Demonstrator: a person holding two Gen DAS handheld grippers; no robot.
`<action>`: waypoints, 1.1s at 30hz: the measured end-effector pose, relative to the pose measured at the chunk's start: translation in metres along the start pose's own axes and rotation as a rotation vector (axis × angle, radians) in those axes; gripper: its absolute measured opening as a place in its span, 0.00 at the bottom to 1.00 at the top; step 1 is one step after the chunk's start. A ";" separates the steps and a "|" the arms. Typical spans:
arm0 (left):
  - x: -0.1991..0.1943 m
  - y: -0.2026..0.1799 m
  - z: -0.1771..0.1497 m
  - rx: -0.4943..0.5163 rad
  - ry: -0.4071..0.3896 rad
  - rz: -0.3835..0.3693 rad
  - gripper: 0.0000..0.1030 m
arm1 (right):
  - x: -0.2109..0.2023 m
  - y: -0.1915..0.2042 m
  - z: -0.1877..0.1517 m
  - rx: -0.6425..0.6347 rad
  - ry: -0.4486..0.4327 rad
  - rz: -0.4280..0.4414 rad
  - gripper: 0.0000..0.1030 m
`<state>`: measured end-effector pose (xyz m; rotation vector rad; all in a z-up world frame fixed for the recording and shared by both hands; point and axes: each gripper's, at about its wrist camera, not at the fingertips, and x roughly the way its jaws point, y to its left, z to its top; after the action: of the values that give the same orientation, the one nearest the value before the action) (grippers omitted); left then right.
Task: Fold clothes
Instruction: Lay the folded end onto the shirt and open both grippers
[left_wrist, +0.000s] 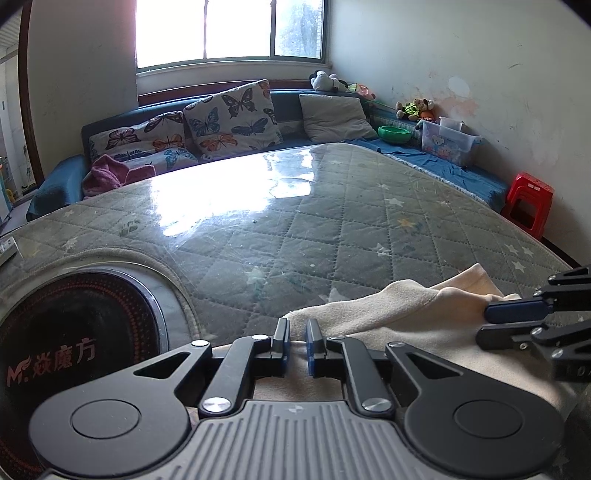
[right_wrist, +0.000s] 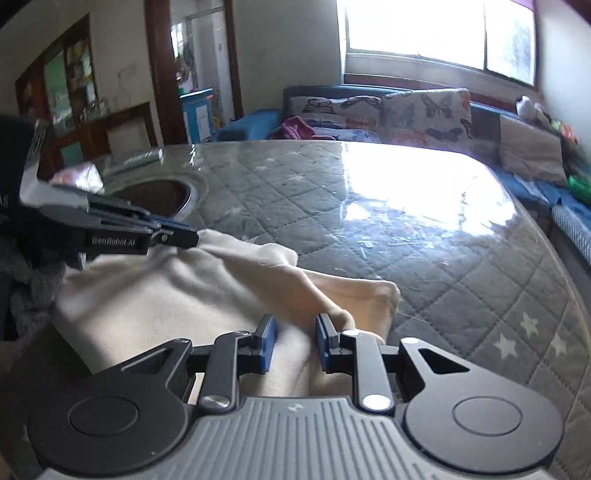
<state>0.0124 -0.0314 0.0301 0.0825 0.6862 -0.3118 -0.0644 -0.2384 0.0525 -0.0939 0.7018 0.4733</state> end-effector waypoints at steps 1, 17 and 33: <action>0.000 0.000 0.000 0.000 0.000 0.001 0.11 | -0.003 -0.001 0.001 0.007 -0.010 -0.005 0.21; -0.004 -0.002 0.000 -0.014 -0.013 0.011 0.11 | -0.021 -0.004 -0.018 -0.039 0.009 -0.029 0.23; -0.088 -0.057 -0.039 0.054 -0.048 -0.139 0.11 | -0.055 0.049 -0.025 -0.224 -0.070 0.067 0.24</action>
<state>-0.0929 -0.0565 0.0572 0.0790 0.6370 -0.4643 -0.1378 -0.2224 0.0722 -0.2634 0.5825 0.6156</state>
